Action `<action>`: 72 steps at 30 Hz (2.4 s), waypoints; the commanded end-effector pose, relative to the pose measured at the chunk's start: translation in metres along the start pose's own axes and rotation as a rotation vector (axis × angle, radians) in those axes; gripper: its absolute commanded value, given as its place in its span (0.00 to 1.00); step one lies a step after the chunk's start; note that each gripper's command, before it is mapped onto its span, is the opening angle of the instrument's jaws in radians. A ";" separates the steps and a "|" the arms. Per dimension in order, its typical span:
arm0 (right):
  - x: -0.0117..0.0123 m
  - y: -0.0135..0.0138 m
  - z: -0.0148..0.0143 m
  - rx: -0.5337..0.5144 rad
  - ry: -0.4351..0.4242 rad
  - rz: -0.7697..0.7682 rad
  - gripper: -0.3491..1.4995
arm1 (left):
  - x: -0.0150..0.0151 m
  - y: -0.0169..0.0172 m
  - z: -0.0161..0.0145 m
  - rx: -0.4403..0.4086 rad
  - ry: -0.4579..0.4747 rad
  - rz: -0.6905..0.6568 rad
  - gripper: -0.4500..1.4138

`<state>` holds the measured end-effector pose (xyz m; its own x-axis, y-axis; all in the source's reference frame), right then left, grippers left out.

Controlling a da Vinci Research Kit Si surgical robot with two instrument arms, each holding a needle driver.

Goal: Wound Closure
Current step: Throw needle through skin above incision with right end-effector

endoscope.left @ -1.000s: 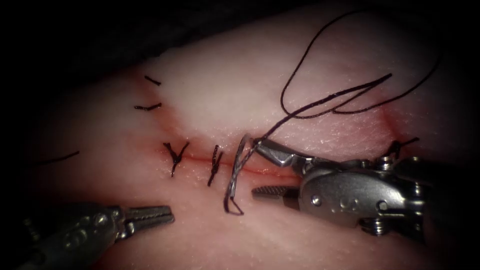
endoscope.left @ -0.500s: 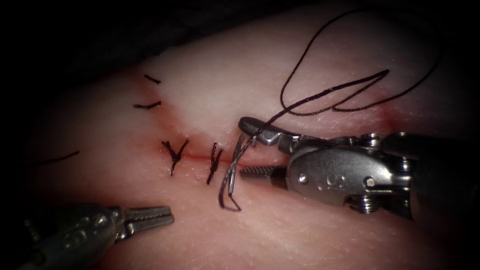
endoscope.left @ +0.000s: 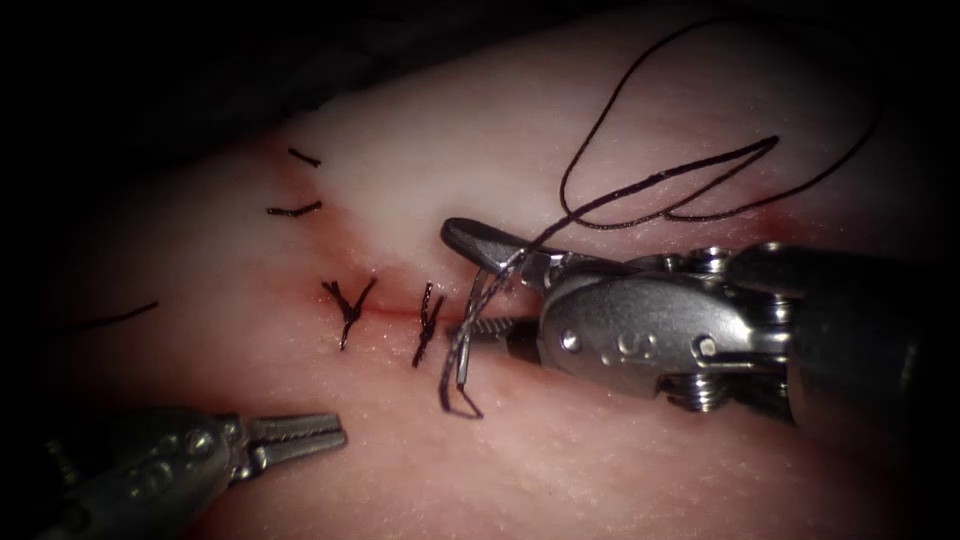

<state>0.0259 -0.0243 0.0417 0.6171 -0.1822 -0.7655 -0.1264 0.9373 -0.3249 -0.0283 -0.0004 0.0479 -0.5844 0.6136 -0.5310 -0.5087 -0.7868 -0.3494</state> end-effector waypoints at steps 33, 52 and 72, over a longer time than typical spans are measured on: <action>-0.0022 -0.0026 0.0007 0.053 0.047 -0.122 0.00 | 0.0007 -0.0003 0.0003 0.004 0.002 0.007 0.00; -0.0081 -0.0109 -0.0002 0.099 0.000 -0.132 0.00 | 0.0008 -0.0003 0.0005 0.005 0.002 0.006 0.00; -0.0119 -0.0133 0.0004 0.195 -0.107 0.024 0.00 | 0.0009 -0.0002 0.0006 0.007 0.001 0.017 0.00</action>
<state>0.0194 -0.0352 0.0552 0.6982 -0.1284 -0.7043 0.0010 0.9839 -0.1785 -0.0285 -0.0006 0.0476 -0.5943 0.6017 -0.5337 -0.5027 -0.7958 -0.3376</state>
